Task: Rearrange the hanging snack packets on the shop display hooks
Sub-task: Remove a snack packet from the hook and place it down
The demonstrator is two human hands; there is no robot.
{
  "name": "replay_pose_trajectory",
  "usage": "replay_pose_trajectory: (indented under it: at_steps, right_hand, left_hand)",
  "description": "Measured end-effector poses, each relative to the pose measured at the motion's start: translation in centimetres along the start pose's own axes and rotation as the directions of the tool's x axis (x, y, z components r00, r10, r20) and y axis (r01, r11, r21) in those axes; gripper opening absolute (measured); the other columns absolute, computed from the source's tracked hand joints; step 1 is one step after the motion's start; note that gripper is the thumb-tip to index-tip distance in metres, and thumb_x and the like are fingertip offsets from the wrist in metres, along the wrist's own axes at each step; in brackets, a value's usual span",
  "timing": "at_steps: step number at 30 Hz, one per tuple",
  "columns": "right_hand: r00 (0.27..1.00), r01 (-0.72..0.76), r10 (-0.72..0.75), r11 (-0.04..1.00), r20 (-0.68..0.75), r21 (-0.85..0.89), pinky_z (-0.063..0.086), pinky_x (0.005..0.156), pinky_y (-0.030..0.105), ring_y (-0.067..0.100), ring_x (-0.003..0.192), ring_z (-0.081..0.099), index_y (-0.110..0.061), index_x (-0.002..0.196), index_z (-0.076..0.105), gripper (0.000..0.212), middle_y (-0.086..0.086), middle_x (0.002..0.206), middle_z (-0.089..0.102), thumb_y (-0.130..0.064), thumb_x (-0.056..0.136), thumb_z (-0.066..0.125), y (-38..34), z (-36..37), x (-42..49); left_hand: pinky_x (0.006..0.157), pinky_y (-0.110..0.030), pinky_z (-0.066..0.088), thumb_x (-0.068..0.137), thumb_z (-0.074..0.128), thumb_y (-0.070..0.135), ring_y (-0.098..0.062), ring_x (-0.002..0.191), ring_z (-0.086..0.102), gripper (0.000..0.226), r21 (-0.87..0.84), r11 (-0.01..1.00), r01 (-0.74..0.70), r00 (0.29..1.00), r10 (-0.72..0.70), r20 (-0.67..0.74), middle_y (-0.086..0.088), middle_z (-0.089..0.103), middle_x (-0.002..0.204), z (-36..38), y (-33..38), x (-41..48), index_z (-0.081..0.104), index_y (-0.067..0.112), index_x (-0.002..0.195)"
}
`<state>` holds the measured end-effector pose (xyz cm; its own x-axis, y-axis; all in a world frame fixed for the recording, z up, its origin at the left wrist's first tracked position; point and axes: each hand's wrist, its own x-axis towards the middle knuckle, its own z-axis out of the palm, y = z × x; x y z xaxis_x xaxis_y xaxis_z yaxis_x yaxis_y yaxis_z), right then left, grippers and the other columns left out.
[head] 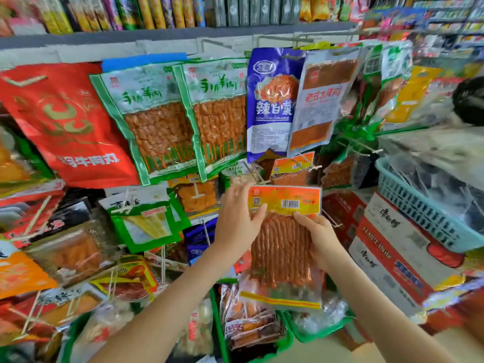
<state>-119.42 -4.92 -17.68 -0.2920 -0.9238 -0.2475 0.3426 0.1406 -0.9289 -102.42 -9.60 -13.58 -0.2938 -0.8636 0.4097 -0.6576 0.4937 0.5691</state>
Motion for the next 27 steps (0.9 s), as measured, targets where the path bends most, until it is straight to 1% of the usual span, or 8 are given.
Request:
replay_pose_trajectory:
  at_steps: [2,4,6,7,11,16,22,27]
  right_hand:
    - [0.998,-0.044,0.045,0.999,0.04,-0.024,0.052,0.074,0.042,0.031,0.073,0.067,0.0,0.083,0.062,0.018,0.018,0.079,0.067,-0.019,0.085,0.064,-0.4,-3.3,1.2]
    - [0.996,-0.062,0.063,0.998,0.066,-0.02,0.053,0.064,0.036,0.025,0.065,0.066,-0.004,0.078,0.06,0.015,0.012,0.07,0.067,-0.016,0.086,0.062,-0.9,-6.2,2.5]
    - [0.994,-0.061,0.058,0.998,0.096,0.025,0.052,0.06,0.033,0.025,0.062,0.064,-0.002,0.081,0.057,0.016,0.012,0.069,0.064,-0.016,0.085,0.063,-1.5,-8.4,4.0]
    - [0.993,-0.059,0.055,0.998,0.108,0.037,0.052,0.062,0.033,0.027,0.063,0.063,-0.001,0.083,0.056,0.019,0.013,0.07,0.062,-0.018,0.084,0.065,-1.8,-9.1,4.8]
    - [0.982,-0.091,0.097,0.995,0.164,-0.039,0.05,0.066,0.033,0.023,0.065,0.065,-0.004,0.078,0.062,0.015,0.01,0.071,0.066,-0.016,0.085,0.063,-2.2,-10.7,7.7]
    - [0.989,-0.008,0.025,0.993,0.144,-0.117,0.048,0.089,0.043,0.031,0.097,0.064,-0.003,0.111,0.062,0.028,0.016,0.108,0.067,-0.007,0.084,0.064,-2.2,-11.9,10.6]
    - [0.99,0.114,-0.09,0.966,0.109,-0.231,0.051,0.079,0.026,0.019,0.096,0.066,-0.011,0.113,0.059,0.035,0.006,0.105,0.069,-0.011,0.08,0.07,-4.3,-11.6,13.8]
    - [0.981,0.084,-0.026,0.949,0.19,-0.303,0.054,0.08,0.036,0.026,0.088,0.068,-0.008,0.099,0.065,0.022,0.01,0.094,0.071,-0.014,0.079,0.072,-5.9,-10.3,15.3]
  left_hand:
    - [0.109,-0.038,0.031,0.085,0.058,0.052,-0.02,0.133,0.032,0.07,-0.082,0.975,0.209,0.971,-0.196,0.138,-0.001,0.035,0.144,3.0,0.7,1.8,0.029,0.023,0.142]
    - [0.106,-0.043,0.036,0.067,0.068,0.067,-0.021,0.124,0.045,0.084,-0.317,0.788,0.527,0.832,-0.402,0.382,0.001,0.045,0.137,5.6,1.3,3.3,0.038,0.027,0.135]
    - [0.1,-0.046,0.042,0.064,0.073,0.063,-0.023,0.105,0.057,0.066,-0.502,0.506,0.701,0.704,-0.375,0.604,-0.004,0.061,0.117,8.5,0.9,3.8,0.058,0.024,0.115]
    - [0.095,-0.041,0.045,0.074,0.071,0.05,-0.026,0.1,0.059,0.048,-0.519,0.468,0.715,0.69,-0.356,0.63,-0.009,0.064,0.11,9.8,0.9,3.8,0.063,0.019,0.11]
    - [0.078,-0.036,0.04,0.073,0.072,0.043,-0.027,0.092,0.061,0.034,-0.526,0.413,0.744,0.668,-0.474,0.573,-0.011,0.068,0.096,13.6,1.3,3.6,0.07,0.017,0.095]
    - [0.08,-0.036,0.041,0.084,0.067,0.026,-0.025,0.084,0.061,0.011,-0.503,0.448,0.739,0.674,-0.511,0.534,-0.008,0.067,0.085,14.6,1.1,5.3,0.071,0.016,0.083]
    - [0.089,-0.042,0.045,0.083,0.067,0.038,-0.024,0.102,0.062,0.024,-0.429,0.486,0.761,0.641,-0.458,0.616,-0.004,0.068,0.109,14.8,1.0,8.4,0.068,0.021,0.101]
    - [0.084,-0.035,0.051,0.09,0.06,0.034,-0.019,0.091,0.068,0.017,-0.558,0.491,0.669,0.743,-0.414,0.526,-0.001,0.072,0.099,14.8,1.4,10.5,0.066,0.022,0.099]
